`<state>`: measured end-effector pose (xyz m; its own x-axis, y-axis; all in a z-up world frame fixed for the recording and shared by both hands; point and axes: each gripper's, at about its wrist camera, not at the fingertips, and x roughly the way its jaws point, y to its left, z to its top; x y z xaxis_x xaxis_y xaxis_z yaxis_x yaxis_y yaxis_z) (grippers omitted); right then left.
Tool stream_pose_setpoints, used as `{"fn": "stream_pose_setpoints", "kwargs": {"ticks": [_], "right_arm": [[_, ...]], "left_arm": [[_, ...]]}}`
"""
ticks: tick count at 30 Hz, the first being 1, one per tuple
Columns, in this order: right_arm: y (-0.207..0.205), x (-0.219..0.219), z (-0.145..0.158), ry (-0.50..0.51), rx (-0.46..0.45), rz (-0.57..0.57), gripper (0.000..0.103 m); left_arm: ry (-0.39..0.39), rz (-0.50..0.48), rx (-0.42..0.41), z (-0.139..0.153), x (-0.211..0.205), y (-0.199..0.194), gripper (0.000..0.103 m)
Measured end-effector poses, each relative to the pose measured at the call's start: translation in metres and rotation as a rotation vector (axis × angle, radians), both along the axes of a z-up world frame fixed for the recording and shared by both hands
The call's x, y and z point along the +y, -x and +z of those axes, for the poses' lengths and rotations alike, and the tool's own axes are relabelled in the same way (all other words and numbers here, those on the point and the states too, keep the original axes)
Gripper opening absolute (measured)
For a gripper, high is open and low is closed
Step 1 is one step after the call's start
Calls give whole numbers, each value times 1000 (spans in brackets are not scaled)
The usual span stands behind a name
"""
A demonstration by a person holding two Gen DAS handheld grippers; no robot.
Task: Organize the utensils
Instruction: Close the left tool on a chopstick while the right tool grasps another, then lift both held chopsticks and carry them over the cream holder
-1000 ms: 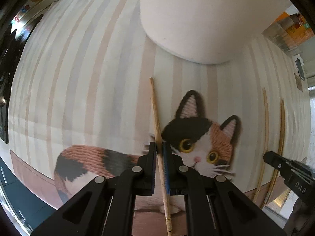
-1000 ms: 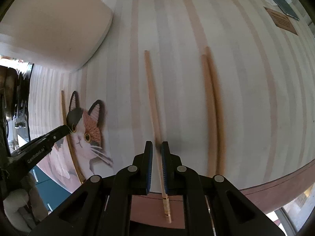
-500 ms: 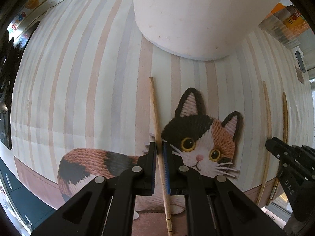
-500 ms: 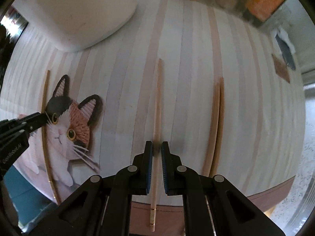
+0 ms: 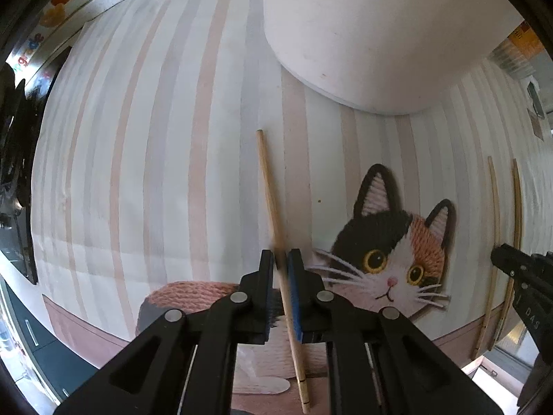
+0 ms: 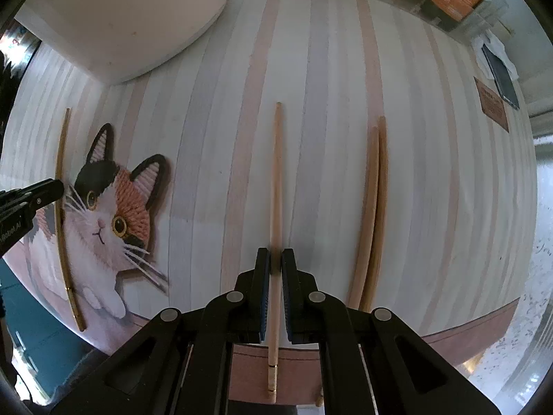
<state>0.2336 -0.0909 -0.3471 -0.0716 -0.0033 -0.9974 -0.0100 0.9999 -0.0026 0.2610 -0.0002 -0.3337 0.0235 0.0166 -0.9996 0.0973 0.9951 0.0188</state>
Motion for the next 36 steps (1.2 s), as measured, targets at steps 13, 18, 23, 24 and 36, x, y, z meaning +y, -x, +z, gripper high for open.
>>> {"fn": "stream_pose_setpoints", "kwargs": {"ticks": [13,18,23,24,36], "right_arm": [[-29,6,-3,20,-9,37,9],[-13,0,-3,-7,-10,-1,7],[-10,-3,4,-62,-45,-67,7],[-10,-4,9,-79,-64,-81,7],[-16,-4,55,-172,-201,-174,7]], "left_arm": [[24,25,-45,1,11,-5,6],[31,58,-75,11,19,6,4],[65,119,-171,45,39,17,4],[71,134,-188,51,44,19,4],[90,277,-402,133,78,24,4]]}}
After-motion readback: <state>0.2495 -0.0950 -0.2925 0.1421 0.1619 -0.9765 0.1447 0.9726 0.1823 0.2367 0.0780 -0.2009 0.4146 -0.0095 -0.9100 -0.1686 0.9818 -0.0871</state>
